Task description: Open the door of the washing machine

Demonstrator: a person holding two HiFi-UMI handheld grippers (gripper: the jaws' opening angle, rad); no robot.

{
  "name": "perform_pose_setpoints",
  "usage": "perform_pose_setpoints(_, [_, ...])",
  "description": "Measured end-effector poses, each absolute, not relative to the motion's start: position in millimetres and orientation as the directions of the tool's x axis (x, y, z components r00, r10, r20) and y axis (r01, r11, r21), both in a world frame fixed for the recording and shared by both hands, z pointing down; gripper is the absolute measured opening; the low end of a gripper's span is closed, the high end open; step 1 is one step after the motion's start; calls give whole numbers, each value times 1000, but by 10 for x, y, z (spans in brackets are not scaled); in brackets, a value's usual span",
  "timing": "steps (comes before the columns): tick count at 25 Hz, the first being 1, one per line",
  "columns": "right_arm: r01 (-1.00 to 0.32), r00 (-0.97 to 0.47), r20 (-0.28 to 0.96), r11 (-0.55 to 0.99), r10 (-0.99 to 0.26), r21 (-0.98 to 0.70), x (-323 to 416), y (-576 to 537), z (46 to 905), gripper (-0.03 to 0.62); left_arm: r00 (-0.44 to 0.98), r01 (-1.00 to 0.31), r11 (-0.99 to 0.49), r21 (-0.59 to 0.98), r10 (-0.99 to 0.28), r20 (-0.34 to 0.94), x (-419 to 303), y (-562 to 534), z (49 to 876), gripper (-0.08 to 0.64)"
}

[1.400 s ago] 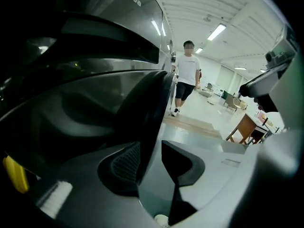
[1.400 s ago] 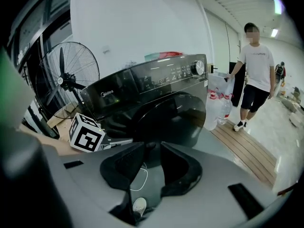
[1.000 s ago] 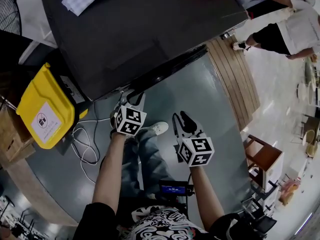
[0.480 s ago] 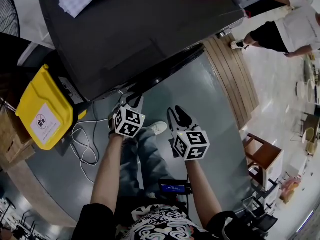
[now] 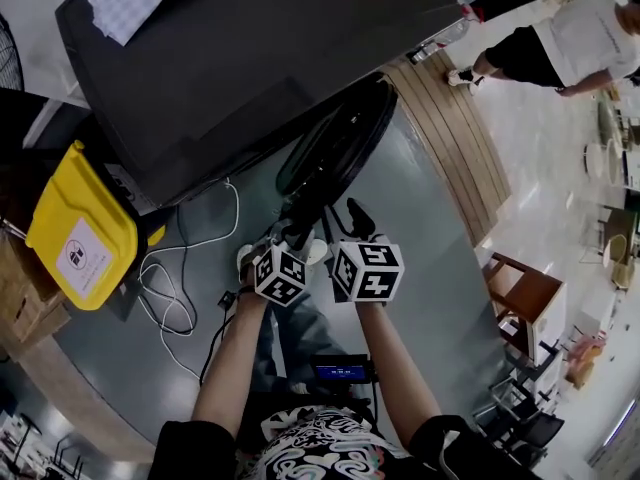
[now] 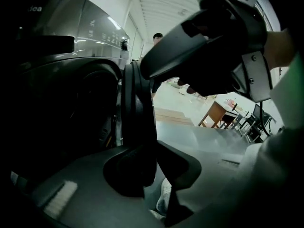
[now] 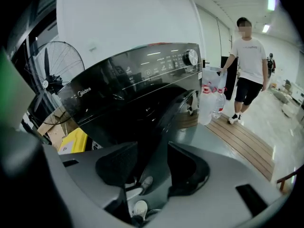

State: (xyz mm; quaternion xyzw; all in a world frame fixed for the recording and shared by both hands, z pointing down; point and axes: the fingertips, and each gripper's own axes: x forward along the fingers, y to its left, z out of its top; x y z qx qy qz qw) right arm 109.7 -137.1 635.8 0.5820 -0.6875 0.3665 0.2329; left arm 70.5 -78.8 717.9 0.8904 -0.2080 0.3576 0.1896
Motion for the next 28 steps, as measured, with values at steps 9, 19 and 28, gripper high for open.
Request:
perform_pose_setpoints(9, [-986, -147, 795, 18, -588, -168, 1492, -1139, 6544, 160, 738, -432, -860, 273, -163, 655, 967, -512, 7029, 100])
perform_pose_setpoints(19, [-993, -40, 820, -71, -571, -98, 2141, -797, 6532, 124, 677, -609, -748, 265, -315, 665, 516, -1099, 6947, 92])
perform_pose_setpoints(28, [-977, 147, 833, -211, -533, 38, 3023, -592, 6558, 120, 647, -672, -697, 250, -387, 657, 440, -1375, 6827, 83])
